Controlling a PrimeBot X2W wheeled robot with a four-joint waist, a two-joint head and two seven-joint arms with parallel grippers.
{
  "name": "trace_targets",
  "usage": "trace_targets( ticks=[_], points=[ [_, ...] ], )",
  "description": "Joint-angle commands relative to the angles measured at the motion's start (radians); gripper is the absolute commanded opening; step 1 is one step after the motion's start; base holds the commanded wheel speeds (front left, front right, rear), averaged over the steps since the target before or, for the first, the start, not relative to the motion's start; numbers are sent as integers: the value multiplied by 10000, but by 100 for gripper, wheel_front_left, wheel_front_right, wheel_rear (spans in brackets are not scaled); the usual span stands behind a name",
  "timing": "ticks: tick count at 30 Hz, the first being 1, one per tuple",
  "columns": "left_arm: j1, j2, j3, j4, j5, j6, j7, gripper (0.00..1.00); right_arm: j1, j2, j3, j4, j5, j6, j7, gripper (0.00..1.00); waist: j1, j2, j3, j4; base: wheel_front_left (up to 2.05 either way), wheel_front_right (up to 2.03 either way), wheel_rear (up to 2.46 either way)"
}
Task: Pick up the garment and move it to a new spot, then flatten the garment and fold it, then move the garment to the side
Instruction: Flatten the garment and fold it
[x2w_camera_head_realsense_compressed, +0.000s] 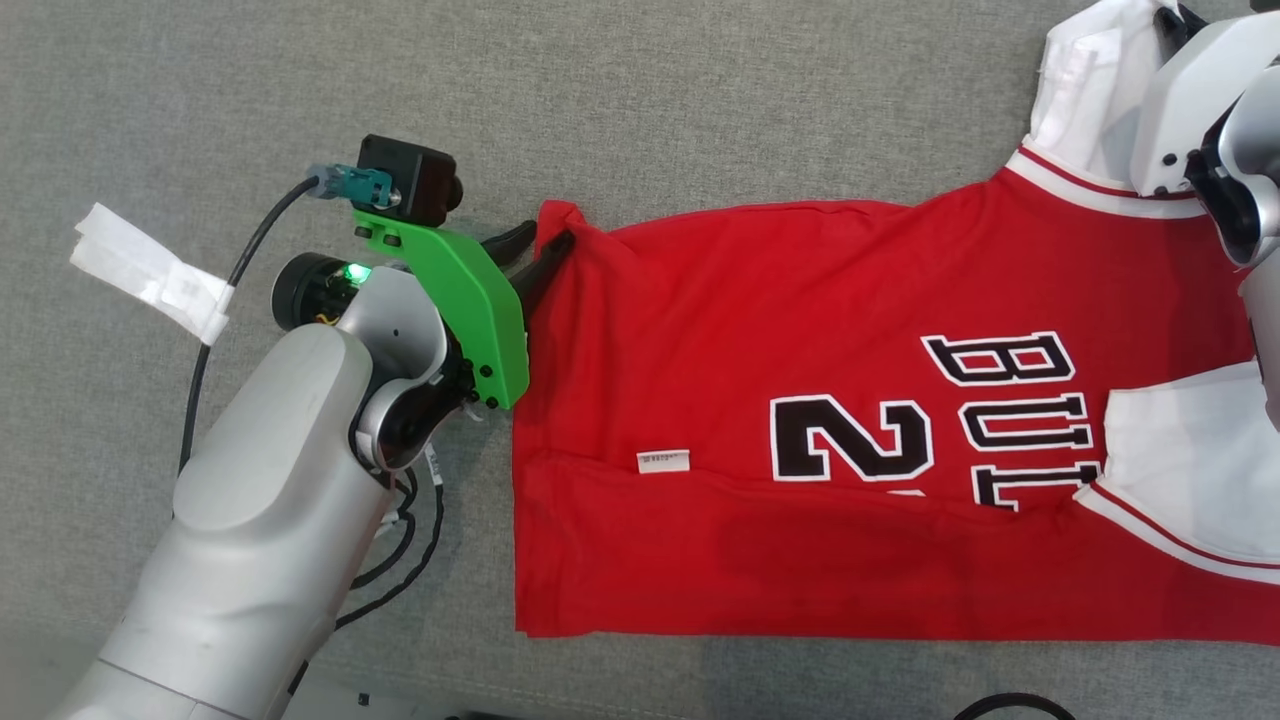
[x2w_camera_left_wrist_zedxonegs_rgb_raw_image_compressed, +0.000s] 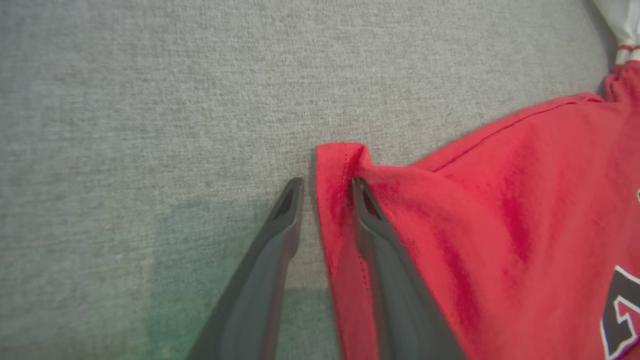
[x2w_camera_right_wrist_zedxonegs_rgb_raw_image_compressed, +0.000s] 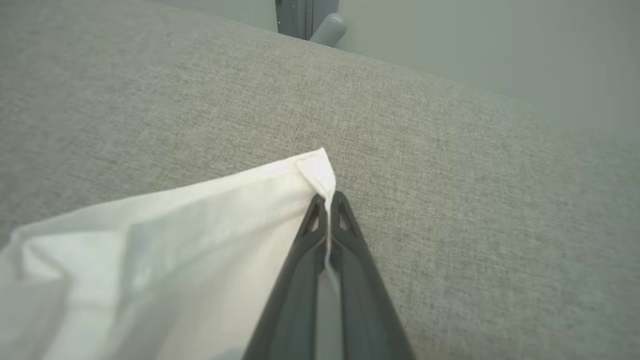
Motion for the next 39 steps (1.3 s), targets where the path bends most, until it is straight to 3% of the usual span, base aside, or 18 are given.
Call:
trace_targets(
  ticks=[1,2,4,5,6,12,22,30,39],
  points=[
    [222,-100,-328,142,-123,-49,159,48,-15,-32,34,205,91,-16,-73,0,-1,114,-32,-52,0,0,0],
    [204,-95,-367,76,-249,-53,160,48,-40,-35,48,243,156,-17,-137,0,-1,114,-40,-82,0,0,0],
    [173,-33,-484,-53,-450,-54,211,36,-196,-112,-43,311,174,-17,-357,0,-1,114,-45,-143,0,0,0],
    [159,20,-501,-85,-518,-55,185,22,-263,-131,-78,345,147,-16,-479,0,-1,114,-58,-175,0,0,0],
    [153,64,-521,-105,-578,-56,141,0,-333,-146,-144,375,101,-16,-612,0,-1,114,-80,-207,0,0,0],
    [184,360,-367,73,-407,-20,-546,0,-531,-129,-495,620,-51,-16,-1277,0,-1,114,-312,-402,0,0,0],
    [632,515,132,96,-395,303,-1848,0,-20,-61,-110,247,675,-16,-1734,0,-1,114,-857,-665,0,0,0],
    [1085,829,354,-77,-558,469,-2168,0,742,-661,180,-464,1343,-16,-1546,0,-1,114,-1312,-927,0,0,0],
    [1953,1145,451,-708,-500,756,-2656,0,2300,-607,251,-1914,2271,-16,-1656,0,-1,114,-2091,-1214,0,0,0]
  ],
)
